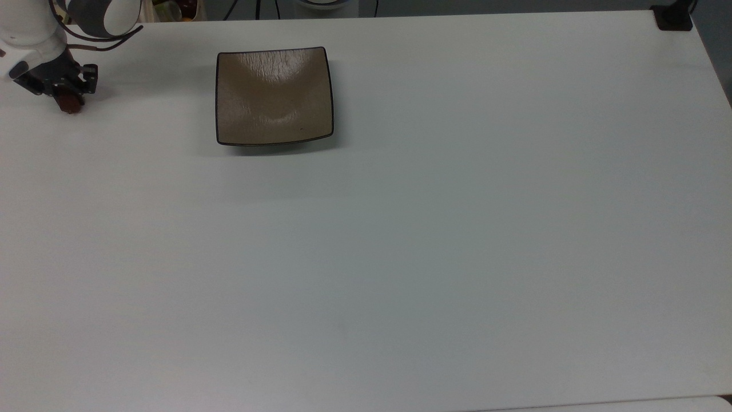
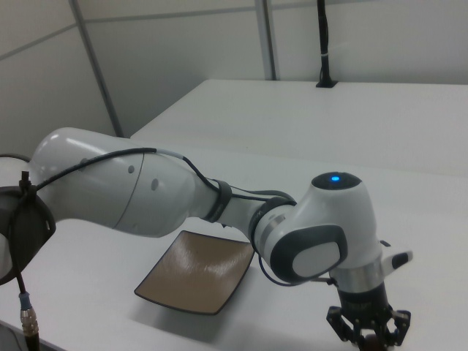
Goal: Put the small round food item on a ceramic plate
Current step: 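Lift the held red item and carry it over the brown plate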
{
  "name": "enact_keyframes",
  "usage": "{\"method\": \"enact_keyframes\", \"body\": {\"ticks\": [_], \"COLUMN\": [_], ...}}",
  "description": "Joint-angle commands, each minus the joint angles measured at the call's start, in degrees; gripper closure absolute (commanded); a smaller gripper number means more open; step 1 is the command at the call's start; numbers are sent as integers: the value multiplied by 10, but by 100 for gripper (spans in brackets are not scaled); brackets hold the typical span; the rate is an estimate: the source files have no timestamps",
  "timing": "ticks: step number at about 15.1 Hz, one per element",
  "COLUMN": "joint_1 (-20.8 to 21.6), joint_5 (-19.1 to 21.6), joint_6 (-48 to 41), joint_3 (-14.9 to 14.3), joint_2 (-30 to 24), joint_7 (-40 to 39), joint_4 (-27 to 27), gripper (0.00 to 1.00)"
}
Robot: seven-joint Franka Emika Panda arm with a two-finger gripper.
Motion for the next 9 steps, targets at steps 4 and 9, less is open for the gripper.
{"method": "enact_keyframes", "body": {"ticks": [4, 9], "joint_1": [39, 61], "joint_5": [2, 3], "joint_6": [-110, -236], "joint_3": [4, 25], "joint_2": [-90, -166], "joint_7": [1, 12], "joint_4": [-2, 29], "gripper": [62, 61]}}
